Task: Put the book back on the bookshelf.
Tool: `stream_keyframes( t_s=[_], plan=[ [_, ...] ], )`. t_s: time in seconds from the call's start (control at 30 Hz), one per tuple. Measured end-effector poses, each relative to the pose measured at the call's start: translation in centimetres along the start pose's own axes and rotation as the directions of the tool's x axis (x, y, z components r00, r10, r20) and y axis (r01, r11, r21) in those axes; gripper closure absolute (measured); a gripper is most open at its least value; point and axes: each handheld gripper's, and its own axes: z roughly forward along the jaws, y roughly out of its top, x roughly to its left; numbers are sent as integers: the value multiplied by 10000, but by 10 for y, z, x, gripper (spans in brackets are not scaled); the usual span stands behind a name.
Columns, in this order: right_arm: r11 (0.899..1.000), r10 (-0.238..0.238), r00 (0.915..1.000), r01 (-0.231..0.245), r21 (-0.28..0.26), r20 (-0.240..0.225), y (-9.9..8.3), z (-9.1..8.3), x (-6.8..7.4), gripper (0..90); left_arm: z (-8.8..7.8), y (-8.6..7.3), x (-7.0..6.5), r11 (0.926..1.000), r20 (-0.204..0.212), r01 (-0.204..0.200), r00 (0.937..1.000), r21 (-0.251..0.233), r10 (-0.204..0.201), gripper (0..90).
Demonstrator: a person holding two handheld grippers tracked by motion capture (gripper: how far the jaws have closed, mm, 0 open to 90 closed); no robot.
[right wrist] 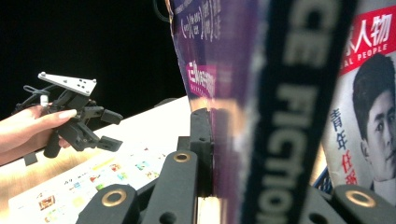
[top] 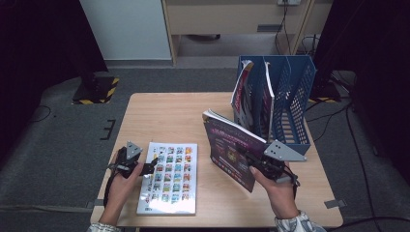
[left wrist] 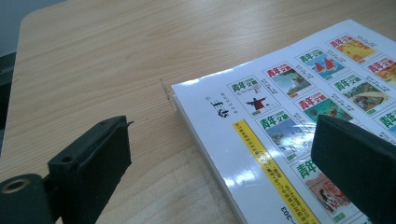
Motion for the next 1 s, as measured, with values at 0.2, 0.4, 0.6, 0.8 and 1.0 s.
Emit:
stream_keyframes(
  t_s=[0.2, 0.4, 0.6, 0.8, 1.0],
  plan=[
    [10000, 50, 9999, -50, -6, 110, -1, -9, -3, 837, 0, 0, -1, 10000, 27, -33, 10000, 16, 32, 44],
    [10000, 93, 9996, -93, -17, 252, -3, -22, -5, 837, 0, 0, 0, 10000, 19, -12, 10000, 10, 12, 43],
    [9998, 173, 9989, -170, -74, 445, -5, -35, -10, 837, 0, 0, -1, 10000, 18, -32, 10000, 12, 32, 44],
    [9995, 291, 9973, -284, -117, 679, -4, -47, -16, 837, 0, 0, 0, 10000, 13, -13, 10000, 11, 13, 44],
    [9987, 502, 9952, -491, -152, 835, -3, -55, -21, 837, 0, 0, 0, 10000, -24, -20, 10000, 22, 20, 43]
  ],
)
